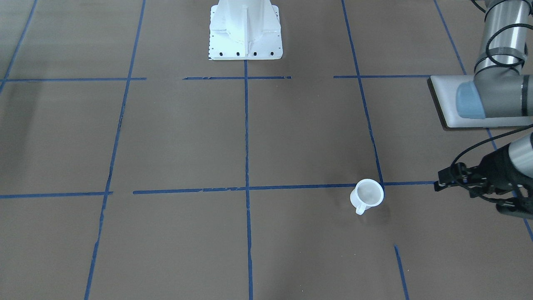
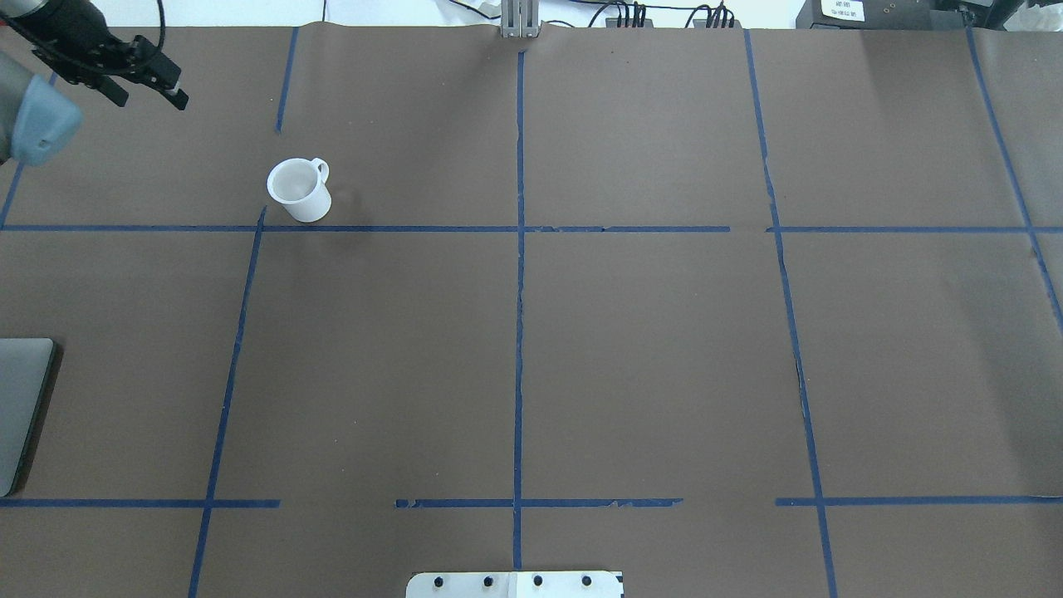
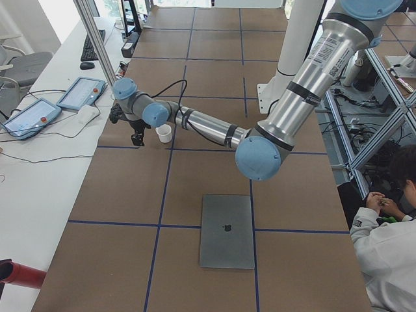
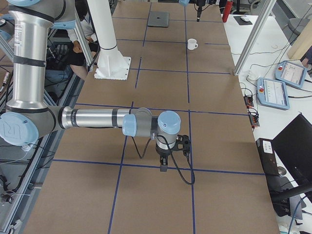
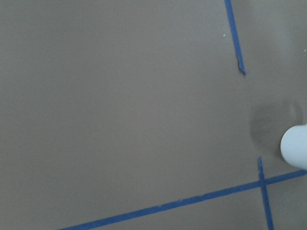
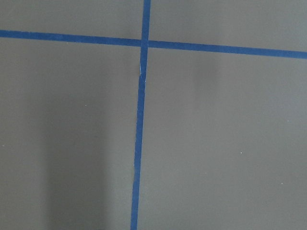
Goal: Place cup on laptop
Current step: 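Reach the left gripper forward to the small white cup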
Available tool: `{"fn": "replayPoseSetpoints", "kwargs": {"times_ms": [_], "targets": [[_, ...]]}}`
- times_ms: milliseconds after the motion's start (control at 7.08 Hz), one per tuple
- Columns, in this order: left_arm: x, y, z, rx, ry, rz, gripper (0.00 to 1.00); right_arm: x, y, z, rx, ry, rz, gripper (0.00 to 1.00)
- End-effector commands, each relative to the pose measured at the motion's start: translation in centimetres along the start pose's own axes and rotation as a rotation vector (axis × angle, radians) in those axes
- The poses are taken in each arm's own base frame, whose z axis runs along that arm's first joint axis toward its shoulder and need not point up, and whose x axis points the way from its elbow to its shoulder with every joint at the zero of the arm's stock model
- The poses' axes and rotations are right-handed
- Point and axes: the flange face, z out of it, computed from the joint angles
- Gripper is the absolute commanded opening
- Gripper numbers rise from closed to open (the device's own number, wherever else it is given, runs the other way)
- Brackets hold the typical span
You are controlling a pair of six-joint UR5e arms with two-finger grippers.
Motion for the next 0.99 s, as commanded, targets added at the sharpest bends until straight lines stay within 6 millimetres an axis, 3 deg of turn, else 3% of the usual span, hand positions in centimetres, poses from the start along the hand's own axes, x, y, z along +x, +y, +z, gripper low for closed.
{"fn": "replayPoseSetpoints", "kwargs": {"times_ms": [0, 141, 424, 847], "targets": [[9.5, -3.1, 5.8, -0.006, -0.045, -0.004, 0.96, 0.0, 0.1, 0.0, -0.001, 0.0, 0.001, 1.0], [12.7, -3.7, 9.9, 0.046, -0.084, -0.008, 0.96, 0.0, 0.0, 0.0, 0.0, 0.0, 0.0, 1.0], [14.3, -5.7, 12.9, 0.07, -0.1, 0.016, 0.89, 0.0, 0.0, 0.0, 0.0, 0.0, 0.0, 1.0], [15.1, -4.1, 16.1, 0.093, -0.161, 0.048, 0.88, 0.0, 0.1, 0.0, -0.001, 0.0, 0.001, 1.0]]}}
